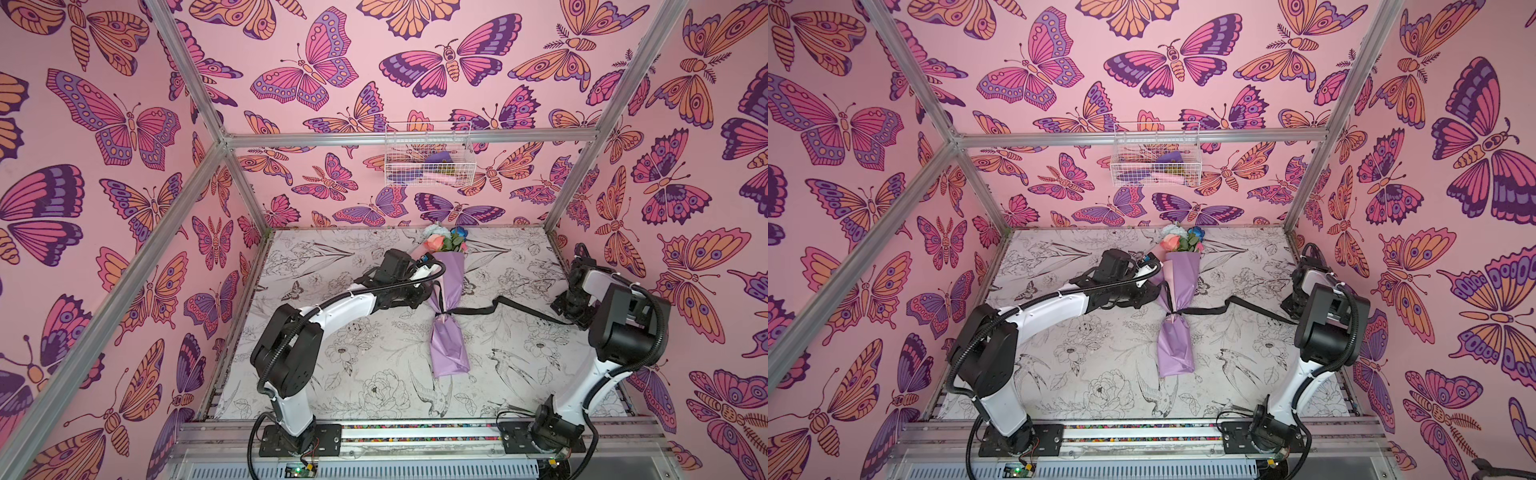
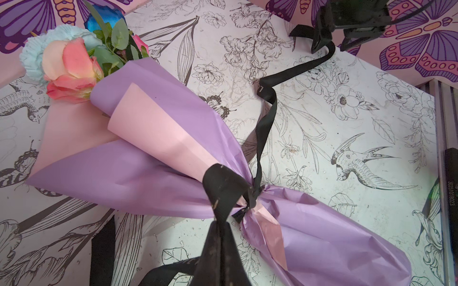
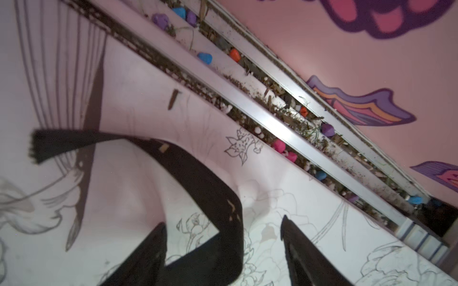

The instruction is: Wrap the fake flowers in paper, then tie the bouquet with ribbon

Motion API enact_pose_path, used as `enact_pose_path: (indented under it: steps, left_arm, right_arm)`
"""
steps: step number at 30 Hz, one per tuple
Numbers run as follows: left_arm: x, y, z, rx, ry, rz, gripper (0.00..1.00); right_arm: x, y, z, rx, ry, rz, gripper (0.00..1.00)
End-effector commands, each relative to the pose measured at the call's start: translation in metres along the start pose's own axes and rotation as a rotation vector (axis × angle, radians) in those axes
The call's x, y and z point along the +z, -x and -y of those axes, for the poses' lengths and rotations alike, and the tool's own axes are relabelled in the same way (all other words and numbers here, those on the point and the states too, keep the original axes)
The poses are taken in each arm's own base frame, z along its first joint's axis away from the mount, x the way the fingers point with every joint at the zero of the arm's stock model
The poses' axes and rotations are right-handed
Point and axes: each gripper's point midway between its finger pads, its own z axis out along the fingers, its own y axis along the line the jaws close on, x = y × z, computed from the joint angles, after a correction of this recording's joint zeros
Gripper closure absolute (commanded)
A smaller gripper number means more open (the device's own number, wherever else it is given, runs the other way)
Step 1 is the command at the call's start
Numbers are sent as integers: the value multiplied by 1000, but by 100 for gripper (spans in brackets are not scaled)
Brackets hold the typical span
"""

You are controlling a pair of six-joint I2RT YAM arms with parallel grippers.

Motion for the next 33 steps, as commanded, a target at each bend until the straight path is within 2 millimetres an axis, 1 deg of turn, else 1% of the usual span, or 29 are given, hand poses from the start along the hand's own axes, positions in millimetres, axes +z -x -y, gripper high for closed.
enact_pose_path:
  steps: [1, 2, 3, 4, 7, 8, 9, 11, 14, 17, 19, 20, 21, 22, 25, 27, 31, 33]
  left_arm:
    - [1, 2, 10, 7, -32, 12, 100]
    - [2, 2, 11, 9, -36, 12, 100]
    - [3, 2, 12, 11, -36, 10, 100]
    - [4, 2, 13, 15, -38, 9, 100]
    - [6, 2, 19, 42, -34, 6, 100]
    - [7, 2, 21, 52, -33, 3, 100]
    - [8, 2, 24, 69, -31, 5, 100]
    - [9, 2, 30, 102, -27, 5, 100]
    - [12, 2, 36, 138, -20, 9, 100]
    - [13, 5, 41, 155, -16, 17, 100]
    - [14, 7, 44, 161, -17, 22, 100]
    - [15, 7, 45, 163, -17, 24, 100]
    - [14, 9, 46, 165, -19, 30, 100]
    - [14, 11, 48, 167, -23, 37, 100]
    - [12, 14, 51, 175, -36, 59, 100]
    - [12, 15, 54, 180, -46, 75, 100]
    - [11, 16, 59, 190, -70, 96, 100]
    - [10, 17, 63, 196, -85, 111, 100]
  right_arm:
    - [14, -4, -3, -11, 6, -43, 37]
    - [15, -4, -5, -14, 8, -47, 42]
    - [15, -3, -6, -15, 13, -47, 51]
    - [14, -3, -7, -15, 20, -47, 62]
    - [3, 2, -14, -13, 69, -34, 91]
    - [-3, 3, -16, -11, 91, -31, 97]
    - [-11, 4, -21, -7, 126, -24, 100]
    - [-31, 8, -33, -15, 205, 0, 100]
    - [-75, 10, -58, -52, 353, 44, 100]
    - [-126, 6, -84, -105, 495, 110, 100]
    - [-163, -2, -102, -155, 599, 159, 100]
    - [-178, -8, -110, -180, 640, 175, 100]
    - [-201, -12, -118, -206, 696, 212, 100]
    - [-220, -19, -125, -233, 743, 237, 100]
    - [-268, -39, -145, -308, 863, 290, 100]
    - [-303, -57, -159, -363, 955, 315, 100]
    - [-359, -91, -183, -451, 1122, 332, 100]
    - [-387, -114, -198, -505, 1227, 320, 100]
